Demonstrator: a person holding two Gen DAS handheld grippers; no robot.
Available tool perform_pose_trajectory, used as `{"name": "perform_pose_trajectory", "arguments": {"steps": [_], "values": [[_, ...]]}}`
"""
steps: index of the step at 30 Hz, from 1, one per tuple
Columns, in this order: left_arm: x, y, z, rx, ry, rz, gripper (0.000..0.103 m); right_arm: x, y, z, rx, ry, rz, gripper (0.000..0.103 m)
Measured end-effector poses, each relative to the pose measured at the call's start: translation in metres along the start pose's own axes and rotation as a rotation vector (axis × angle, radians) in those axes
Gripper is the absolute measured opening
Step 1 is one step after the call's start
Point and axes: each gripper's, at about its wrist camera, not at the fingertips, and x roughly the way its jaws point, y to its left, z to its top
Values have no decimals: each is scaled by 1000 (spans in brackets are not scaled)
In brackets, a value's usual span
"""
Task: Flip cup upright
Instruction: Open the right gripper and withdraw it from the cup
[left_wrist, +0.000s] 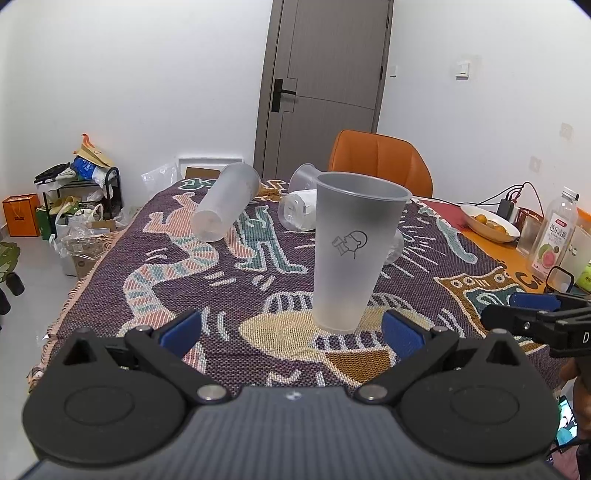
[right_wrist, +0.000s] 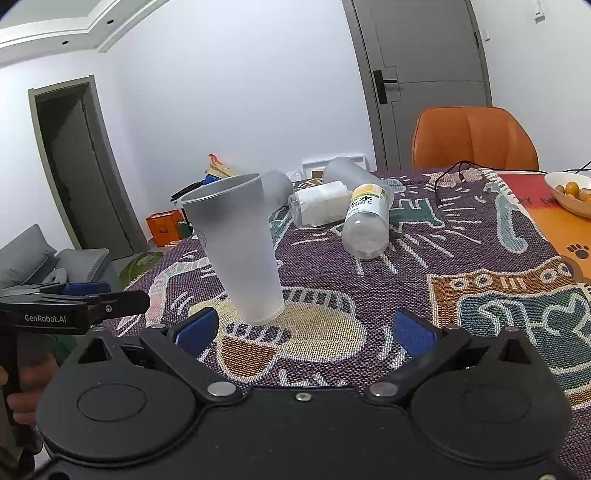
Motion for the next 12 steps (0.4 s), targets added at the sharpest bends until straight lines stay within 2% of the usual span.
{"name": "perform_pose_trajectory", "arguments": {"steps": [12], "values": [[1,-1,-1,9,6,2,103,1,-1,-1,4,2,-1,103]]}}
